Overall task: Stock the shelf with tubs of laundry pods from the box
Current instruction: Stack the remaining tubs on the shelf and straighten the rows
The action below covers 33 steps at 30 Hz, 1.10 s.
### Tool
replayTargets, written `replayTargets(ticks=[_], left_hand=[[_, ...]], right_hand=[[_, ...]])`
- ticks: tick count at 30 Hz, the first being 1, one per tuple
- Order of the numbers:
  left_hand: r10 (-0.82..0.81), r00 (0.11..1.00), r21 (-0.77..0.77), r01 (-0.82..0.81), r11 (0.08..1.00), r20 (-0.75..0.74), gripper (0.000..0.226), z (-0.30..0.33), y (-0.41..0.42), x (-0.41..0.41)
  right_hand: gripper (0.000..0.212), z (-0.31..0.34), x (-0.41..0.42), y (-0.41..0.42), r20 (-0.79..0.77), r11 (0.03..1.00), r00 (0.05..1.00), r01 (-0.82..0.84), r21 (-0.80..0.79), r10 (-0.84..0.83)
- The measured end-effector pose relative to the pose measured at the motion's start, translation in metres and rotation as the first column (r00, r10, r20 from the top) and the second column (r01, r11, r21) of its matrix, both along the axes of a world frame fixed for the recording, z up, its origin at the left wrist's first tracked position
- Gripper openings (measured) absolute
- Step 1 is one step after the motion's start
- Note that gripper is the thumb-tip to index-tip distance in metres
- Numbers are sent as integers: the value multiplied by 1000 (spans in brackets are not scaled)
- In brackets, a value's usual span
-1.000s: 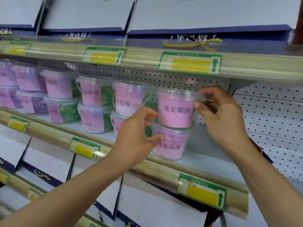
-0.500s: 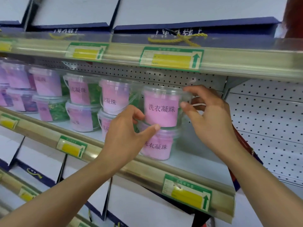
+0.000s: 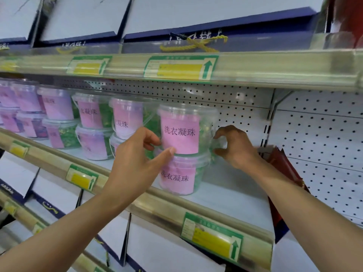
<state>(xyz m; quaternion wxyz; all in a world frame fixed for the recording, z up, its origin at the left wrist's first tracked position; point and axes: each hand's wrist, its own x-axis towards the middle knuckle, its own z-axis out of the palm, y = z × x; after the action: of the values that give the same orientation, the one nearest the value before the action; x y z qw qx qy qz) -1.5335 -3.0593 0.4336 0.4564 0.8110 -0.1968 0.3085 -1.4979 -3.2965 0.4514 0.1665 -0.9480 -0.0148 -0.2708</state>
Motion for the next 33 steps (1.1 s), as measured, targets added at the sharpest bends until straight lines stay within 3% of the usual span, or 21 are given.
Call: replayTargets(ticks=[5, 11, 15, 20, 23, 27, 30, 33], left_hand=[[9, 1000, 15, -10, 1000, 11, 25, 1, -1, 1], [5, 1000, 13, -5, 1000, 14, 26, -1, 0, 3], [3, 1000, 10, -3, 1000, 14, 26, -1, 0, 3], [6, 1000, 24, -7, 1000, 23, 24, -1, 0, 2], [5, 999, 27, -6, 1000, 31, 24, -2, 0, 3], [6, 999, 23, -7, 1000, 43, 24, -3, 0, 3], [8, 999, 21, -8, 1000, 41, 24, -3, 0, 3], [5, 999, 26, -6, 1000, 44, 24, -3, 0, 3]], right_hand=[[26, 1, 0, -6, 4, 987, 1000, 29, -156, -28], [46, 8, -19, -26, -18, 980, 987, 155, -128, -158], [44, 11, -24, -8, 10, 998, 1000, 2, -56, -2], [26, 3, -19, 0, -21, 979, 1000, -10, -202, 6], [30, 7, -23, -19, -53, 984, 997, 48, -172, -58], [55, 9, -32, -33, -115, 986, 983, 132, -98, -143], [55, 6, -32, -22, -35, 999, 998, 51, -14, -51], [45, -4, -19, -10, -30, 996, 999, 39, -75, -42]])
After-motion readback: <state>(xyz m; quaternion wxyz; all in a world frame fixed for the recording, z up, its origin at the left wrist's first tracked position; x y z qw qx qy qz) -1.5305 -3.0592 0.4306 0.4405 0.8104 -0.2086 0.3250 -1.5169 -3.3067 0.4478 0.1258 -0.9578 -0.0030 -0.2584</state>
